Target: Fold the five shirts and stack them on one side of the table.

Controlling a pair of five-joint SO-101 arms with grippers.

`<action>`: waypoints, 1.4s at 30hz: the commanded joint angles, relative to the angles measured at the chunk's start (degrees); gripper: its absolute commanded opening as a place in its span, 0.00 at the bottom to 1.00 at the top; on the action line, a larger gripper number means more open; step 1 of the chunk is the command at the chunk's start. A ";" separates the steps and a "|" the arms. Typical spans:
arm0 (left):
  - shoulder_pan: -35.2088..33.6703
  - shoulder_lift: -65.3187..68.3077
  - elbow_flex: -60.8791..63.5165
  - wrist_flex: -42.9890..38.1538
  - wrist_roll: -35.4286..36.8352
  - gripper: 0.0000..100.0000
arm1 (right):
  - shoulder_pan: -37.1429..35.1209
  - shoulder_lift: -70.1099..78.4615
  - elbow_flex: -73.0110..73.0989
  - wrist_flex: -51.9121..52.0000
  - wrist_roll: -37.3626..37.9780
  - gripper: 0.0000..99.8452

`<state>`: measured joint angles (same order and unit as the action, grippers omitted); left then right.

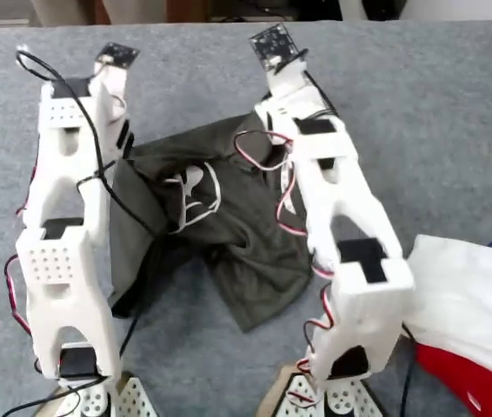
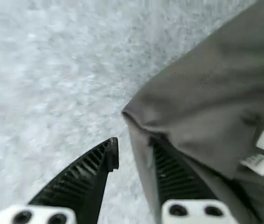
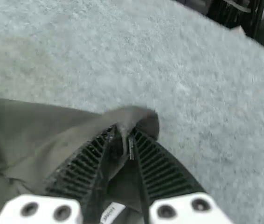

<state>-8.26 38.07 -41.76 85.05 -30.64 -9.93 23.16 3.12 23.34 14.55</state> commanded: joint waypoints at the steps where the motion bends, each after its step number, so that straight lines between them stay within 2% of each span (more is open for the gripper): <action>1: 0.09 -0.57 -15.30 11.87 -0.44 0.16 | 2.42 1.89 -5.23 0.97 -0.62 0.00; 2: 1.05 -0.57 -18.37 15.65 -0.62 0.16 | 2.42 2.24 -5.58 1.05 -0.62 0.00; 6: 3.78 -4.97 -16.53 16.18 0.09 0.16 | 2.24 2.68 -6.02 1.05 -0.62 0.00; 11: 12.66 -18.86 8.97 16.00 -2.37 0.16 | 2.24 2.77 -6.29 1.05 -0.62 0.00; 15: 16.62 -30.73 27.69 14.86 0.35 0.16 | 2.33 2.77 -6.20 1.05 -0.62 0.00; 21: 17.49 -38.90 45.27 1.23 7.56 0.16 | 2.33 2.77 -6.11 1.05 -0.62 0.00; 23: 19.25 -38.29 47.65 -2.29 11.87 0.16 | 2.33 2.77 -6.11 1.05 -0.62 0.00; 27: 21.80 -35.12 48.35 -8.00 25.76 0.16 | 2.33 2.86 -6.02 1.05 -0.62 0.00; 29: 22.24 -33.01 48.09 -10.73 28.48 0.17 | 2.33 2.86 -5.93 1.05 -0.53 0.00; 33: 21.19 -28.70 47.56 -15.38 28.57 0.17 | 2.33 2.86 -5.93 1.05 -0.35 0.00; 36: 20.04 -26.59 47.56 -15.65 28.22 0.17 | 2.33 2.86 -5.93 1.05 -0.35 0.00; 42: 15.74 -26.24 47.56 -15.65 21.54 0.16 | 2.33 2.95 -6.11 1.05 -0.26 0.00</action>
<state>9.23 12.40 6.42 70.20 -6.73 -8.79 26.24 0.22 24.22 14.55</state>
